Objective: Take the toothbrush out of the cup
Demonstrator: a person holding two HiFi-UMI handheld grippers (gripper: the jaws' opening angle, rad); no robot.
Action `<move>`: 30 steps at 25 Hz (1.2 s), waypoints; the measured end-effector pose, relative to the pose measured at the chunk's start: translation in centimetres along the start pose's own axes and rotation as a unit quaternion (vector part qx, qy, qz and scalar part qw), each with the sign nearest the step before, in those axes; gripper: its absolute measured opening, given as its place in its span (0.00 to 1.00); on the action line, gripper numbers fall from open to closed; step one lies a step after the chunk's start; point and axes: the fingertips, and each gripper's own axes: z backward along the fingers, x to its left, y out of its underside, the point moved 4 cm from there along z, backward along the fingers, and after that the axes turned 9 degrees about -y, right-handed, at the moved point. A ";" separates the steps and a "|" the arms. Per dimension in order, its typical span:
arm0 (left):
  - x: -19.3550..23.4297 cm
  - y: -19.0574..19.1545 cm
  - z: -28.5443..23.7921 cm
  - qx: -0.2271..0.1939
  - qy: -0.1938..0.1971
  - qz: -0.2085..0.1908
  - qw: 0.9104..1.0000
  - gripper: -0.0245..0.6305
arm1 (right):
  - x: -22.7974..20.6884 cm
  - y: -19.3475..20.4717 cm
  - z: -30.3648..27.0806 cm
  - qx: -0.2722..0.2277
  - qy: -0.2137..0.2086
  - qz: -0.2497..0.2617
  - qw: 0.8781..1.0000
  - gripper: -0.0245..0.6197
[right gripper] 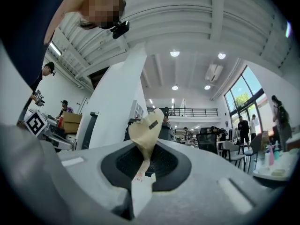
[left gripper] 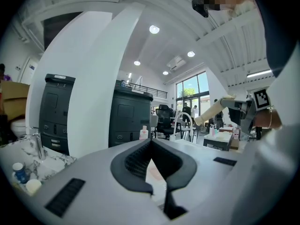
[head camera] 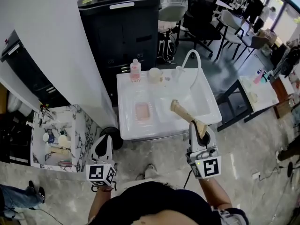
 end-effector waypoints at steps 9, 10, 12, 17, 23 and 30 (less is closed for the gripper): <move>-0.4 -0.6 0.3 -0.007 0.005 -0.015 1.000 0.04 | 0.4 3.3 2.4 0.014 0.041 -0.022 0.999 0.10; -0.4 -0.5 0.4 -0.006 0.004 -0.016 1.000 0.04 | 0.3 3.5 2.6 0.013 0.046 -0.020 0.999 0.10; -0.4 -0.4 0.6 -0.005 0.001 -0.015 1.000 0.04 | 0.1 4.7 3.1 0.033 0.051 -0.015 0.998 0.10; -0.6 -0.1 0.9 -0.003 -0.004 -0.013 1.000 0.04 | -0.3 6.6 3.8 0.059 0.065 -0.016 0.996 0.10; -1.0 -0.2 0.9 -0.005 -0.006 -0.014 1.000 0.04 | -0.1 8.2 4.1 0.074 0.063 -0.028 0.995 0.10; -1.6 0.0 0.9 -0.003 -0.008 -0.014 1.000 0.04 | 0.8 7.8 3.3 0.071 0.041 -0.033 0.996 0.10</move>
